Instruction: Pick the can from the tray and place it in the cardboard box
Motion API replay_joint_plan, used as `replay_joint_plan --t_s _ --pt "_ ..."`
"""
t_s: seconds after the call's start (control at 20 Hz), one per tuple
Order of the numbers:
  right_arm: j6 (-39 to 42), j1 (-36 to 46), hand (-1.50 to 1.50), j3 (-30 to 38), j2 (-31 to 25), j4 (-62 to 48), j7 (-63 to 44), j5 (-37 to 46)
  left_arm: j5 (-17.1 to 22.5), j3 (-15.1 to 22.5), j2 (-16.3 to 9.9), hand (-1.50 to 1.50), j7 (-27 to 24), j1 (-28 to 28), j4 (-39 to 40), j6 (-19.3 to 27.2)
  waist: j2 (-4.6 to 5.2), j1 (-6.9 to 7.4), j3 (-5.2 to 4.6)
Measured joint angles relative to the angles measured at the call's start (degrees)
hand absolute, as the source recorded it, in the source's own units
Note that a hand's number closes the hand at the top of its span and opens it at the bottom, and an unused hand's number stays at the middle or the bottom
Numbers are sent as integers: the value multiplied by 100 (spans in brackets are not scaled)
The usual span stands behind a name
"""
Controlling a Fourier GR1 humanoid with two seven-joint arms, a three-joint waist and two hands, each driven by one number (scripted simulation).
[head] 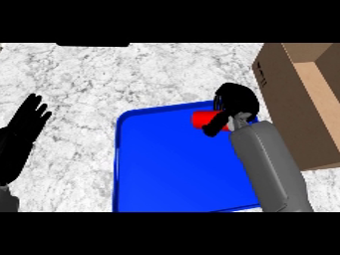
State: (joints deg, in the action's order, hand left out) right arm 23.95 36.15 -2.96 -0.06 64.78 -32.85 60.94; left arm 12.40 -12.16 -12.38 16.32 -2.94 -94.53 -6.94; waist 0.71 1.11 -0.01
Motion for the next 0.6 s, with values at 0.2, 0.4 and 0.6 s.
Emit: replay_joint_plan --t_s 0.2,0.4,0.6 --pt "-670 750 150 295 4 -726 -975 126 -115 165 93 0 51 -73 -57 67 0 98 2" --pt "-1261 1490 150 337 -3 -1332 -1373 316 -114 158 103 0 156 -109 -118 125 -18 89 2" --pt "-1505 2077 150 219 1 -1436 -1625 459 -136 121 119 0 7 -35 8 88 -42 38 0"
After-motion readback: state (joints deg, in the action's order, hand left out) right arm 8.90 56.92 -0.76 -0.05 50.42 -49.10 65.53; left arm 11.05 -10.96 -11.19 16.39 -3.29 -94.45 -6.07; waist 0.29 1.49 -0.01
